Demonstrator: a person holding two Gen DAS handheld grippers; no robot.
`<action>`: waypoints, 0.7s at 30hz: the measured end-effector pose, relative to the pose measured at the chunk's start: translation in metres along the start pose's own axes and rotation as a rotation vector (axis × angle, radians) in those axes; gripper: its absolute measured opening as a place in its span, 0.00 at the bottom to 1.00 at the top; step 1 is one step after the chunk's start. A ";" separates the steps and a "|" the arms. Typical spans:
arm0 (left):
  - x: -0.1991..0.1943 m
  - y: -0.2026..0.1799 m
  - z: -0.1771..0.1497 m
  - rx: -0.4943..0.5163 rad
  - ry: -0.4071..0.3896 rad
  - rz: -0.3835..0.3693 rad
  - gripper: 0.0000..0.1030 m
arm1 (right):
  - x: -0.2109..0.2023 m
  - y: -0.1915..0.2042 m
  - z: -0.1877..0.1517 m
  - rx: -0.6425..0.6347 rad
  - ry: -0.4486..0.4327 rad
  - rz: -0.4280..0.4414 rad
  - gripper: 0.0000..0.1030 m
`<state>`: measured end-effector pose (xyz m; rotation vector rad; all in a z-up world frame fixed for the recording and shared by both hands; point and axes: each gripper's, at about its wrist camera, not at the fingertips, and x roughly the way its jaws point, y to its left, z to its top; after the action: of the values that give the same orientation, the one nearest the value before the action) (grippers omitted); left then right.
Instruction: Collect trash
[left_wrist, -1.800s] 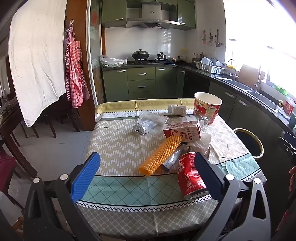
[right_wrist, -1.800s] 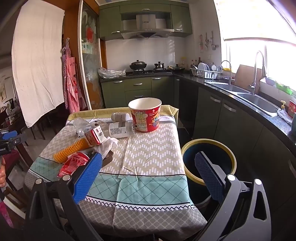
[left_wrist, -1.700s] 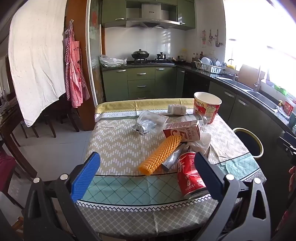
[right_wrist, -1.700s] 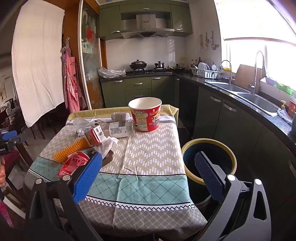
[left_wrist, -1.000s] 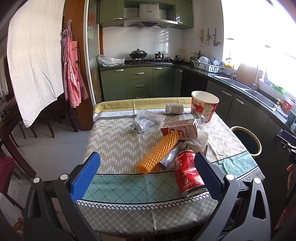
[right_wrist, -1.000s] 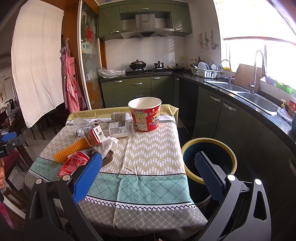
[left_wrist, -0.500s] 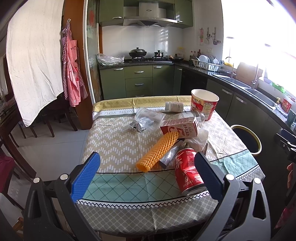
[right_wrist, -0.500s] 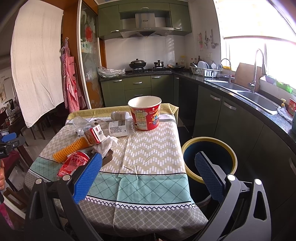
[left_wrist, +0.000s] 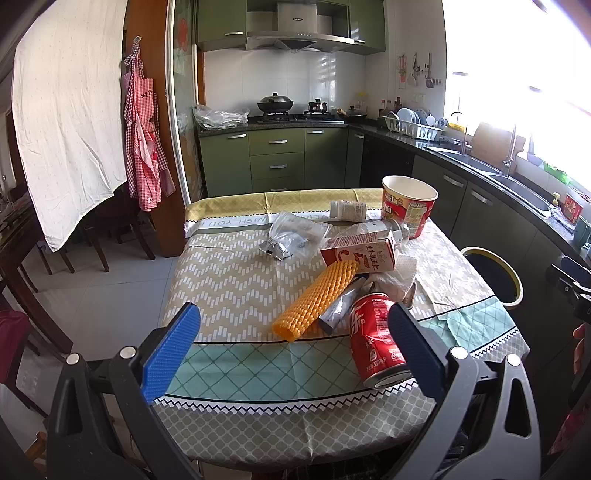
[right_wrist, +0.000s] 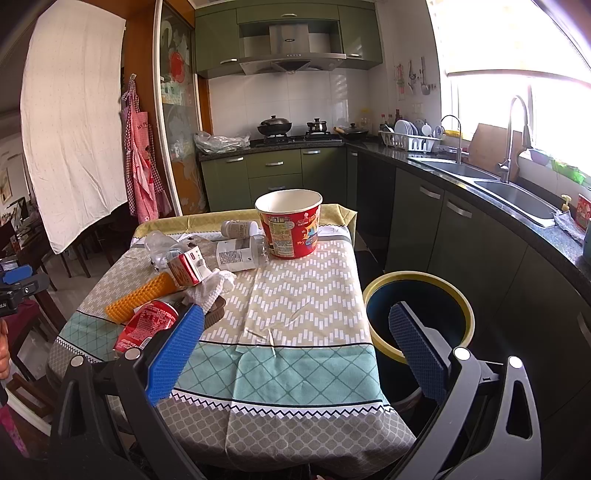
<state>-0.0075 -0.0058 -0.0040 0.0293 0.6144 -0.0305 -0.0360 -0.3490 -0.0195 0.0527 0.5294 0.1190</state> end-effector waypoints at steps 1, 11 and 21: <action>0.000 0.000 0.000 0.000 0.000 0.000 0.94 | 0.001 -0.001 0.000 0.000 0.000 0.000 0.96; 0.003 0.001 -0.003 0.000 0.004 -0.001 0.94 | 0.007 0.000 -0.005 0.002 0.006 0.002 0.96; 0.003 0.001 -0.004 0.001 0.006 -0.001 0.94 | 0.008 -0.001 -0.005 0.003 0.008 0.003 0.96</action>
<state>-0.0076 -0.0042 -0.0092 0.0299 0.6208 -0.0312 -0.0314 -0.3485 -0.0275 0.0560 0.5375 0.1211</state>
